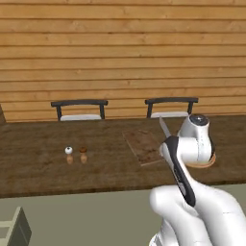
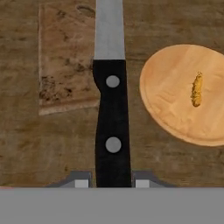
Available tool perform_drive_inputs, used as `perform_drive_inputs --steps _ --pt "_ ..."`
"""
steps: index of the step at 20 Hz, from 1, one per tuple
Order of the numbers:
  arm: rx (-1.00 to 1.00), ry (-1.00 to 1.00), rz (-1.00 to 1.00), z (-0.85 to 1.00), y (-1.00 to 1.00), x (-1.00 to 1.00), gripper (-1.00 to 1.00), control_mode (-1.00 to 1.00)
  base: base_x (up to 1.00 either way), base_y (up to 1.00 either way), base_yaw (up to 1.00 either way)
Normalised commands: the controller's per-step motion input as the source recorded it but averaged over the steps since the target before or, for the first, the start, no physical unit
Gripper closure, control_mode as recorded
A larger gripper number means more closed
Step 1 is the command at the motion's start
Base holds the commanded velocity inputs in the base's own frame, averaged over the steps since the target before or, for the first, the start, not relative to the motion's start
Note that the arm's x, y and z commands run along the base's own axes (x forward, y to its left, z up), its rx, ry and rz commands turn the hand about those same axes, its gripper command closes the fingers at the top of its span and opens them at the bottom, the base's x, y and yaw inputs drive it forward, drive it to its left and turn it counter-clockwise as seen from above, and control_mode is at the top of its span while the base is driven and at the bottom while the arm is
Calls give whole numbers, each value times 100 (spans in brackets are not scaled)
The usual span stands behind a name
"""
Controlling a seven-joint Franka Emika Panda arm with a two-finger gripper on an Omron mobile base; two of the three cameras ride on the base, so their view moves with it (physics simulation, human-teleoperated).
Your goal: Pick up the knife from the drawer and place it on the cutting board. Then place the meat from the plate to the cutting board.
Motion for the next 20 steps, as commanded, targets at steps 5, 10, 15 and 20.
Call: perform_drive_inputs --steps 5,10,15,20 --pt "0 6 11 -1 28 100 100 -100 0 0 0" --pt "-2 19 11 -3 39 100 100 -100 0 0 0" --pt "0 26 9 -30 50 91 100 -100 0 0 0" --pt "0 13 -2 -55 11 44 100 -100 0 0 0"
